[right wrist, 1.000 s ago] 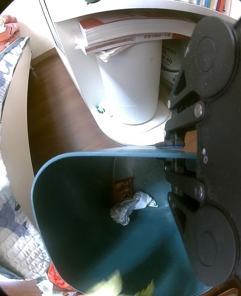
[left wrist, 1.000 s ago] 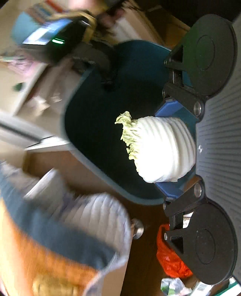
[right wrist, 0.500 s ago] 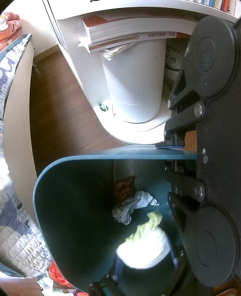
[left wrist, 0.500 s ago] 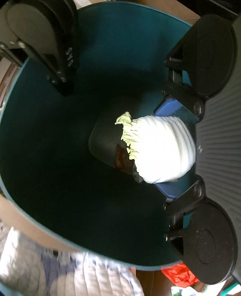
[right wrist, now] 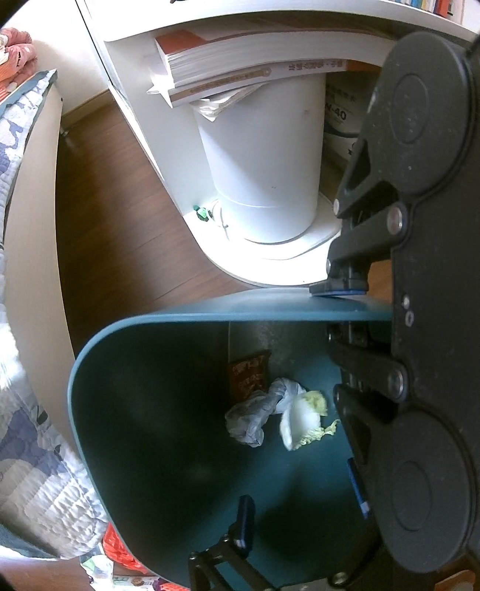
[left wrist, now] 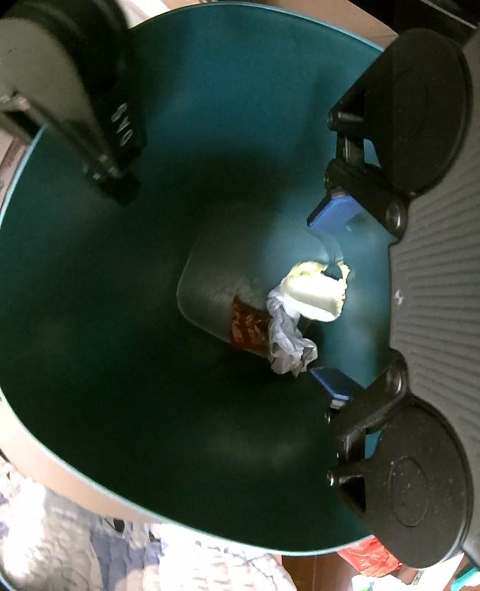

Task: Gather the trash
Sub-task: 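Lift the white cabbage piece and carry it over the wastebasket, then open the left tool to drop the cabbage into the teal wastebasket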

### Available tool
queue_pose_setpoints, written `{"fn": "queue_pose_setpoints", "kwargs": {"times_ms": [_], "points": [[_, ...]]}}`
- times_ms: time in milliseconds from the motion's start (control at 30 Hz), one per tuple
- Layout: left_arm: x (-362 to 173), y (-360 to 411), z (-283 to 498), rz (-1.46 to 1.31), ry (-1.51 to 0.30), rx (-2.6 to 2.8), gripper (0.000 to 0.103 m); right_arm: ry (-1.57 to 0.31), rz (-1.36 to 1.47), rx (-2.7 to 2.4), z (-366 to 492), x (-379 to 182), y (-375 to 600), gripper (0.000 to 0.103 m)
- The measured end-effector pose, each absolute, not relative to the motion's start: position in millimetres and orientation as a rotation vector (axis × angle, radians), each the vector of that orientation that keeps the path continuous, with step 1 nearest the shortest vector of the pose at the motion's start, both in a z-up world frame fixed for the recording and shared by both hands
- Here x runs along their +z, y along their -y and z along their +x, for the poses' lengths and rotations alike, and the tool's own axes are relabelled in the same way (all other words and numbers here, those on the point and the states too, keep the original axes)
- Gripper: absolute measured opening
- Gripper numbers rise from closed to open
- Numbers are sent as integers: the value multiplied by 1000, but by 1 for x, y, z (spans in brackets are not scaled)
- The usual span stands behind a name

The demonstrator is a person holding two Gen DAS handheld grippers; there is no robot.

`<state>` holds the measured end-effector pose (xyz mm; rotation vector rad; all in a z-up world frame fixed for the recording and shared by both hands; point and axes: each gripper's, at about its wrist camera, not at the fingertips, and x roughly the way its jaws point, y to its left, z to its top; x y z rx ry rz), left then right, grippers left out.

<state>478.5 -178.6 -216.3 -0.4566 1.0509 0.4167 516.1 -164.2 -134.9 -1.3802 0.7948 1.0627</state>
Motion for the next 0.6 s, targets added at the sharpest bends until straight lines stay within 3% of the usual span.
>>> {"fn": "queue_pose_setpoints", "kwargs": {"times_ms": [300,600], "points": [[-179,181,448,-442,-956,428,81,-792,-1375,1062,516,-136,166,5],[-163,167,367,-408,-903,582,83,-803,-1366,1070,515,-135,164,6]]}}
